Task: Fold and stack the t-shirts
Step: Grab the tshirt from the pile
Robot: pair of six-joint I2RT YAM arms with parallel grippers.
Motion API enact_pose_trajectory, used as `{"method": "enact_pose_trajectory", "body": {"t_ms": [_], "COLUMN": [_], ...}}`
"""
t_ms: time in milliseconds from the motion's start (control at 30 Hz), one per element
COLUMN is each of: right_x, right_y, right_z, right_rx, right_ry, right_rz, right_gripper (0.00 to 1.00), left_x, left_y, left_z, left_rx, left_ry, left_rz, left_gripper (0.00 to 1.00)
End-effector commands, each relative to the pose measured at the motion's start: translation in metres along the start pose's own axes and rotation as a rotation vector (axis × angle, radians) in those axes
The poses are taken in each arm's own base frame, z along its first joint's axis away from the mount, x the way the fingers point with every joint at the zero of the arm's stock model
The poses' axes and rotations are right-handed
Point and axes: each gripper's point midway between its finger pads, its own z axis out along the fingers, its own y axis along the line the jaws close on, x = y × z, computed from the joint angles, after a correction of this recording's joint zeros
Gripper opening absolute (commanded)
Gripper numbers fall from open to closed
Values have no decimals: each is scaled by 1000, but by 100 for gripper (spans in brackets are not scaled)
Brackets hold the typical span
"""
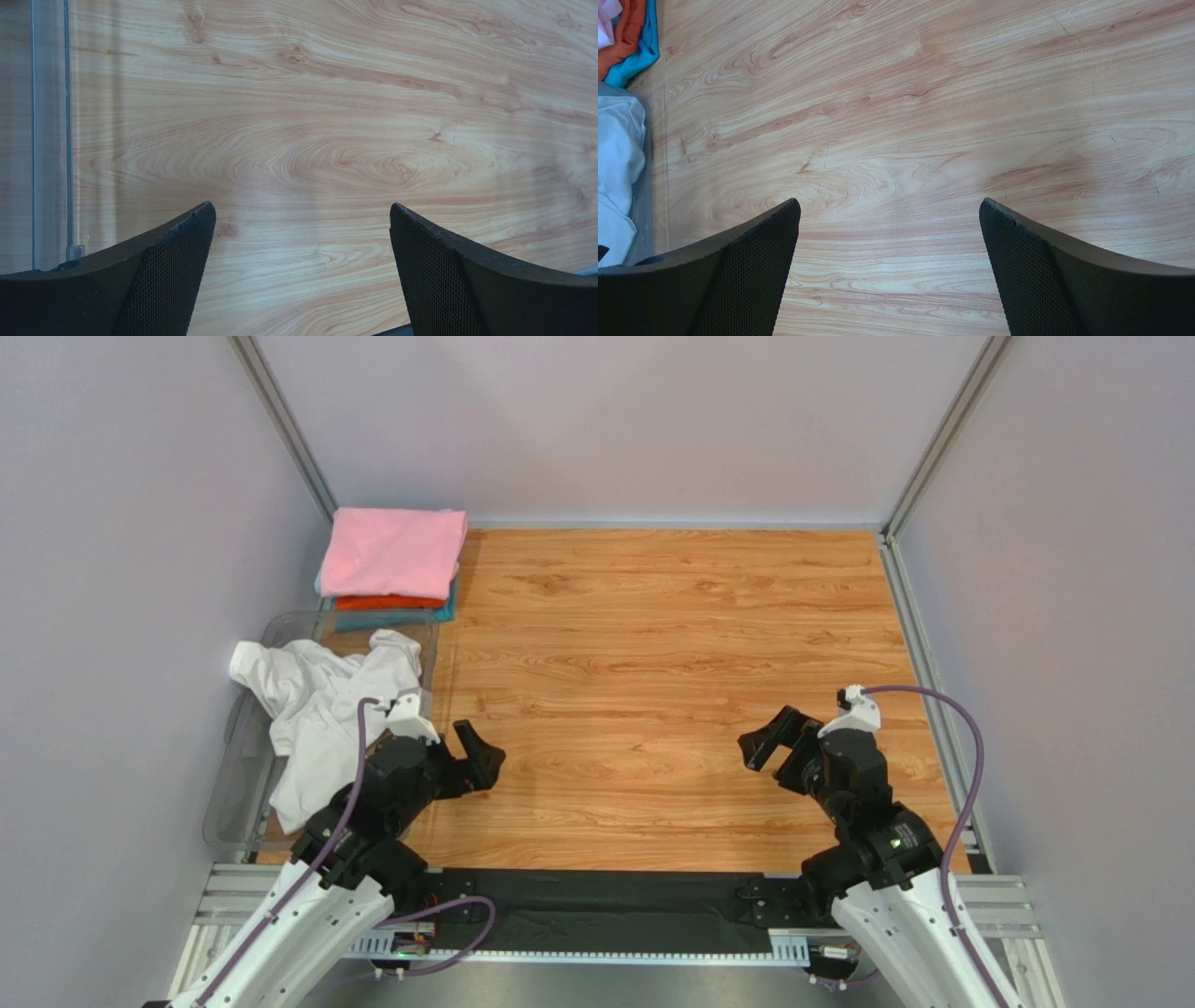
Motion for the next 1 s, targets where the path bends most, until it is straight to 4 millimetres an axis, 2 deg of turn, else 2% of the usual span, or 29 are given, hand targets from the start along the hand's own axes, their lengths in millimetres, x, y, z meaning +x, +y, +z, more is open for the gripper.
{"method": "enact_pose_trajectory", "body": {"t_ms": [0,100,267,433,567,600,700,733,800,833,900,967], "right_x": [-11,-12,-15,-13,-12,-13,-12,-11,-9,-9,-9,-9], "right_y": [5,4,6,3,3,3,5,5,7,6,7,8], "right_z": [-1,-1,1,5,7,6,7,7,7,7,7,8], "right_rx": [-13,-10,-12,7,8,8,-8,-11,-27,-27,-29,-39], "right_ry": [-47,-53,-59,-41,-38,-40,-43,-42,-37,-37,-39,-37], "right_rz": [11,9,-9,-16,-25,-26,-23,-26,-28,-29,-30,-35], "right_gripper": [100,100,100,100,100,100,100,100,100,100,100,100], "left_x": [-12,-12,-30,-64,-91,-102,-121,-132,-135,-143,-144,-148], "left_y": [-11,-13,-30,-36,-35,-37,-17,3,22,44,66,92], "left_z": [-1,3,3,9,22,27,39,42,51,50,51,43], "left_rx": [23,16,53,-23,-130,-163,-275,-337,-375,-427,-479,-564], "left_ry": [-24,-10,-18,-73,-85,-80,-72,-89,-72,-94,-107,-144], "left_rz": [-31,-32,0,12,26,30,3,-50,-140,-204,-259,-297], "left_gripper": [100,100,100,100,100,100,100,100,100,100,100,100]}}
